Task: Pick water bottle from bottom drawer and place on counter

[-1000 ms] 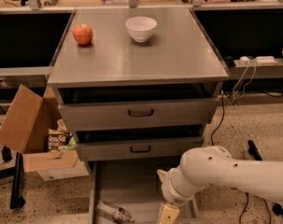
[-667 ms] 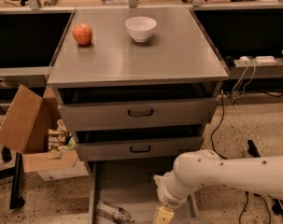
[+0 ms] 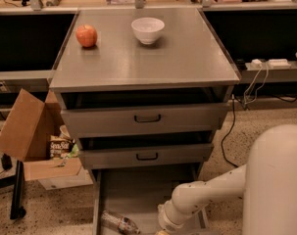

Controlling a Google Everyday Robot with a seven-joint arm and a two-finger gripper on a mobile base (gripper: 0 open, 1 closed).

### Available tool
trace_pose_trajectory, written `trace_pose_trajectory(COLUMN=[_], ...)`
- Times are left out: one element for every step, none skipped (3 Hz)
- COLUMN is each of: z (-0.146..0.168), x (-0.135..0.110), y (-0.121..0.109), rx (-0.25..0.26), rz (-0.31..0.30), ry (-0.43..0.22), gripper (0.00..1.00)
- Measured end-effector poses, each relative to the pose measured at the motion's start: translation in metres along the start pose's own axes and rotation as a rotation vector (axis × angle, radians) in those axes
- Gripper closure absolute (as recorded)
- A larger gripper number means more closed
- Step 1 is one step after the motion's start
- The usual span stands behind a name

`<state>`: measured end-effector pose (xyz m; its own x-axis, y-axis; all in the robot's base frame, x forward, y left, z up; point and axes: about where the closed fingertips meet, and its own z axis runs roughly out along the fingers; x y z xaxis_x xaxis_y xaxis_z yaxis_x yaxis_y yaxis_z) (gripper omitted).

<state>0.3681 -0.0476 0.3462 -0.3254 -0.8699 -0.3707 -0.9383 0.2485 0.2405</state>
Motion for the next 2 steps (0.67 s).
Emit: trace_pose_trajectory(z=[0.050, 0.072], x=[-0.003, 0.010], y=[-0.020, -0.036], rx=[-0.015, -0.005], rz=[0.043, 0.065], ry=[-0.112, -0.164], gripper=[0.00, 0.00])
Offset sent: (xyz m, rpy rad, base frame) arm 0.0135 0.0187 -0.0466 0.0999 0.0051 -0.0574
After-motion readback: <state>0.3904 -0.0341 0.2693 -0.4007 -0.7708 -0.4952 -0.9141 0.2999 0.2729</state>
